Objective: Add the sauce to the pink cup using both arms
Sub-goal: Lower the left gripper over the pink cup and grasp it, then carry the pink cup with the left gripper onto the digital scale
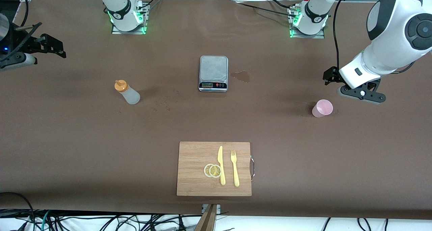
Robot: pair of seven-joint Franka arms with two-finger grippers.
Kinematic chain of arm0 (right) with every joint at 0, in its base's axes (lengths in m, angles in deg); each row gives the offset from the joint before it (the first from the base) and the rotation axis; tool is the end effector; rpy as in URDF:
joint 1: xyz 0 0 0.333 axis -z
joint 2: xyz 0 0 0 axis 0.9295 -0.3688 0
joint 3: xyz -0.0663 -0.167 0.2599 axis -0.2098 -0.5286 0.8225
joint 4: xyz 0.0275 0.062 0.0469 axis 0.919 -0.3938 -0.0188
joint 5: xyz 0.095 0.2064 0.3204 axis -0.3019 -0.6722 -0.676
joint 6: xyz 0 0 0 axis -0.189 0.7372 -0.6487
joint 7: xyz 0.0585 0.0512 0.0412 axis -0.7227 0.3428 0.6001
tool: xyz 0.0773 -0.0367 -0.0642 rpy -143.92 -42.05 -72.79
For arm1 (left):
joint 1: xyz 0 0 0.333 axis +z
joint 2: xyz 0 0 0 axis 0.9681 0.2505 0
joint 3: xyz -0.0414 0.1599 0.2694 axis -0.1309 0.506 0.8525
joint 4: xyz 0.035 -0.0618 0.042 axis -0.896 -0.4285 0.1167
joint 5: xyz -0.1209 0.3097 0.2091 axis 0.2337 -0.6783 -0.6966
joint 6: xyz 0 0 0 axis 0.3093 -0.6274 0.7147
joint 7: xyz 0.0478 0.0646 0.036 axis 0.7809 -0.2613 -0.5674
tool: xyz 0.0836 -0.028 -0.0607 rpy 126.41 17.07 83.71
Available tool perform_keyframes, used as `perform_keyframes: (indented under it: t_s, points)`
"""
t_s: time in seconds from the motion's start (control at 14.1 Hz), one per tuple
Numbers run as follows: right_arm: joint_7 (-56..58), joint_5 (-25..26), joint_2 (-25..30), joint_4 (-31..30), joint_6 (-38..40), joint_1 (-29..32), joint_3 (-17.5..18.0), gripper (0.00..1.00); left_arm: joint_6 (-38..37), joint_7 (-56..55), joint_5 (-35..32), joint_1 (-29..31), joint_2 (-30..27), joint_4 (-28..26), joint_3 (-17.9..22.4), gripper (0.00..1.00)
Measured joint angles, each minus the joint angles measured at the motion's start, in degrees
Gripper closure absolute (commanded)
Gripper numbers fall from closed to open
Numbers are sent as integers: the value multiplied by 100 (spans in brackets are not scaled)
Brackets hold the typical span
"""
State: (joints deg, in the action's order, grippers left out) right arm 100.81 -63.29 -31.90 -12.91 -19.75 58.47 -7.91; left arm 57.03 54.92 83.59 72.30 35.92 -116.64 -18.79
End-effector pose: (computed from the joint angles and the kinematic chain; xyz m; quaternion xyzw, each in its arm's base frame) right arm 0.5282 -0.0010 0.6024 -0.9910 -0.1182 0.0621 0.0127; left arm 0.5631 -0.0851 0.4935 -0.9900 0.1197 0.0728 0.0171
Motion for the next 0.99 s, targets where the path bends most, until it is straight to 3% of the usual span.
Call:
perform_keyframes:
  t_s: [0.64,0.99]
  points:
    - [0,1,157,-106,-37,0,6,0,29,816,-17,422,599,-11,76,0]
    - [0,4,345,-467,-236,0,6,0,1141,2038,-508,781,1247,-244,85,0]
